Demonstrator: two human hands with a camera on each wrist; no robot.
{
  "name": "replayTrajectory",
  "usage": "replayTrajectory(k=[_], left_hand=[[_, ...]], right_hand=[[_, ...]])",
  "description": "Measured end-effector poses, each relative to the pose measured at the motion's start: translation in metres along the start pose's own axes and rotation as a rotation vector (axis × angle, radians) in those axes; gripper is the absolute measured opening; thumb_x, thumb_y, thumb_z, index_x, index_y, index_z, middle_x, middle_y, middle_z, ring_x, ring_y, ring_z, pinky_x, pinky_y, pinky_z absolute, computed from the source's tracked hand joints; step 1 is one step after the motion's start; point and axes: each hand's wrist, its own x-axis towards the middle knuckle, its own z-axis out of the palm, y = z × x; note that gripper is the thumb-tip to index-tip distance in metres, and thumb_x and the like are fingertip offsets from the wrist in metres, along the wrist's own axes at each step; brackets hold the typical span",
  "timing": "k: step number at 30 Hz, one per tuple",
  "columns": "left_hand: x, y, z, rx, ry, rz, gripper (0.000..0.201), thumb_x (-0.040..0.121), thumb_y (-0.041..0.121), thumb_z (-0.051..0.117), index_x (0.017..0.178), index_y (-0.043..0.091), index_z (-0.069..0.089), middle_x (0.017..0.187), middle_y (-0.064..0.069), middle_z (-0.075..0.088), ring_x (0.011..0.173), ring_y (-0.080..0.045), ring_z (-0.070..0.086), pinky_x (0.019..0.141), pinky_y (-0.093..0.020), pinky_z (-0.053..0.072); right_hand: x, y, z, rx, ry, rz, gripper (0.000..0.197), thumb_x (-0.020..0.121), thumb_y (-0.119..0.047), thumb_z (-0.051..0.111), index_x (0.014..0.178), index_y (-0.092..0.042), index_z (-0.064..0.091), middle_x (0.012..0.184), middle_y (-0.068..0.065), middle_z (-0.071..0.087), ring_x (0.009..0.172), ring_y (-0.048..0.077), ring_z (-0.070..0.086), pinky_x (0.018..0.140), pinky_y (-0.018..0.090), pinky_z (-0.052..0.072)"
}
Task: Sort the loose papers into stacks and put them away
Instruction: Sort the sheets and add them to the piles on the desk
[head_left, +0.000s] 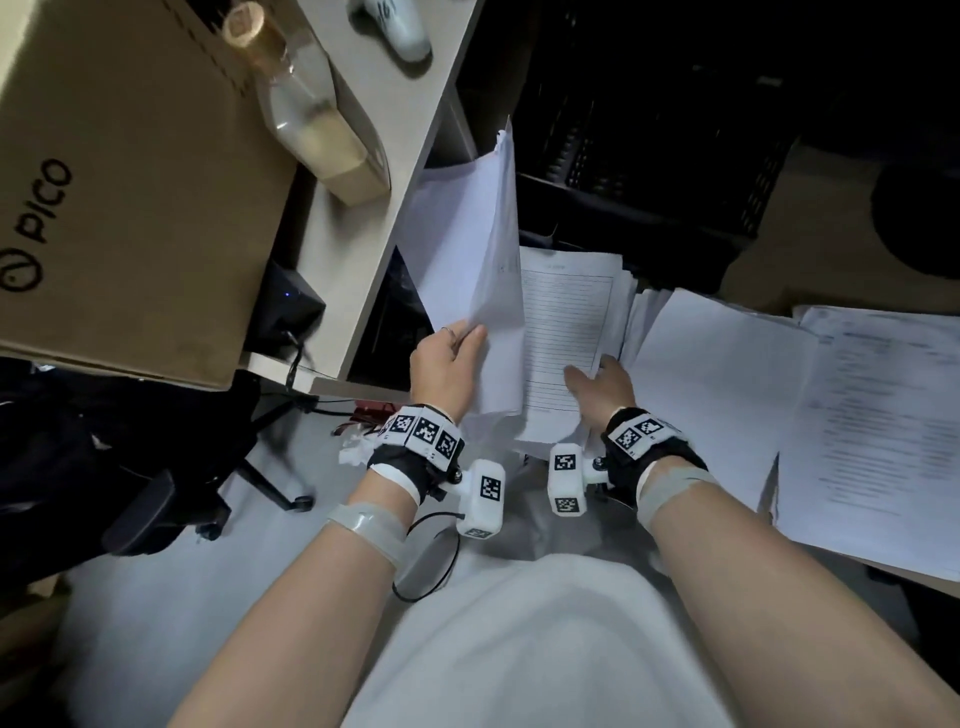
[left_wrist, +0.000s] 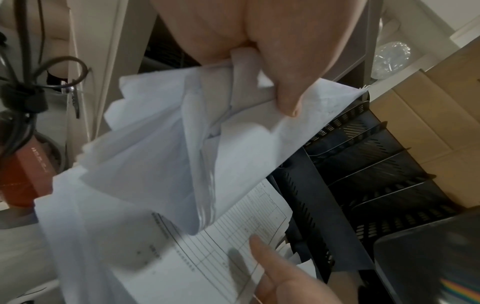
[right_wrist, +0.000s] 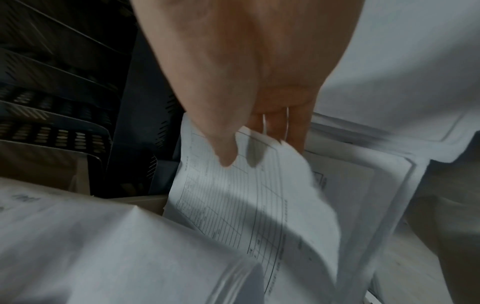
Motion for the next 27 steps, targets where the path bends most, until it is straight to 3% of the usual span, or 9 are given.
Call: replayTrajectory(k=[4,7,11,14,17,19,21,24,27], left_hand=[[0.000,0.002,0.004,-0.049,-0.035,-0.019,0.046,0.099,0.018,0.058,0.055,0.023,0.047,0.046,0.020,0.045,0.051,0.004,0.040,0.054,-0.011,0.030],[-0.004,0.007,0.015,-0.119,-0.081,-0.065,0.048,0.100,0.024,0.057,0.054,0.017,0.044,0.045,0.014,0.038,0.049,-0.001,0.033,0.052,-0.018,0.028],[-0.015,0.024,0.038,-0.257,-0.119,-0.114,0.050,0.100,0.030,0.056,0.055,0.024,0.033,0.054,0.012,0.029,0.053,-0.009,0.025,0.054,-0.030,0.022],[-0.025,0.039,0.053,-0.323,-0.141,-0.131,0.050,0.100,0.033,0.056,0.054,0.024,0.039,0.051,0.014,0.035,0.051,-0.007,0.029,0.050,-0.024,0.025],[-0.034,0.050,0.066,-0.319,-0.164,-0.101,0.049,0.100,0.040,0.055,0.054,0.023,0.047,0.054,0.013,0.042,0.059,-0.013,0.036,0.060,-0.029,0.031],[-0.042,0.057,0.076,-0.299,-0.177,-0.094,0.047,0.100,0.040,0.054,0.057,0.022,0.049,0.054,0.013,0.043,0.059,-0.012,0.038,0.063,-0.030,0.032],[-0.054,0.067,0.086,-0.275,-0.195,-0.085,0.036,0.098,0.036,0.058,0.065,0.022,0.059,0.056,0.017,0.056,0.058,-0.005,0.049,0.065,-0.028,0.042],[-0.074,0.081,0.100,-0.295,-0.246,-0.071,0.012,0.090,0.031,0.071,0.096,0.021,0.073,0.090,0.007,0.076,0.086,-0.013,0.071,0.084,-0.035,0.057],[-0.090,0.090,0.113,-0.306,-0.225,-0.054,0.017,0.086,0.024,0.074,0.103,0.022,0.071,0.098,0.002,0.076,0.092,-0.016,0.072,0.089,-0.037,0.057]], right_hand=[[-0.013,-0.014,-0.007,0.009,0.007,-0.060,0.083,0.092,-0.035,0.066,0.157,-0.015,0.018,0.158,0.004,0.032,0.143,0.024,0.036,0.114,0.034,0.032],[-0.028,-0.027,-0.021,-0.028,0.022,-0.247,0.070,0.092,-0.034,0.068,0.152,-0.022,0.035,0.155,-0.002,0.038,0.141,0.017,0.038,0.115,0.032,0.031],[-0.057,-0.053,-0.040,0.156,-0.181,-0.330,0.057,0.095,-0.032,0.066,0.147,-0.028,0.043,0.141,-0.011,0.050,0.112,-0.005,0.058,0.100,0.022,0.046],[-0.073,-0.062,-0.061,0.167,-0.202,-0.361,0.059,0.093,-0.039,0.067,0.146,-0.029,0.043,0.139,-0.013,0.054,0.122,0.005,0.056,0.103,0.024,0.044],[-0.082,-0.058,-0.086,0.182,-0.237,-0.364,0.059,0.090,-0.034,0.072,0.141,-0.026,0.044,0.125,-0.018,0.057,0.117,0.002,0.057,0.100,0.021,0.044],[-0.086,-0.050,-0.101,0.159,-0.232,-0.374,0.064,0.085,-0.029,0.077,0.140,-0.021,0.045,0.127,-0.015,0.058,0.116,-0.001,0.057,0.102,0.021,0.043],[-0.088,-0.040,-0.118,0.134,-0.209,-0.377,0.075,0.081,-0.026,0.082,0.145,-0.018,0.043,0.135,-0.008,0.059,0.119,0.002,0.058,0.105,0.025,0.044],[-0.097,-0.026,-0.139,0.105,-0.191,-0.393,0.080,0.075,-0.036,0.084,0.144,-0.020,0.047,0.132,-0.008,0.063,0.116,0.005,0.062,0.102,0.029,0.049],[-0.110,-0.018,-0.162,0.186,-0.162,-0.381,0.048,0.092,-0.040,0.068,0.134,-0.018,0.060,0.120,-0.005,0.070,0.107,0.003,0.067,0.090,0.022,0.052]])
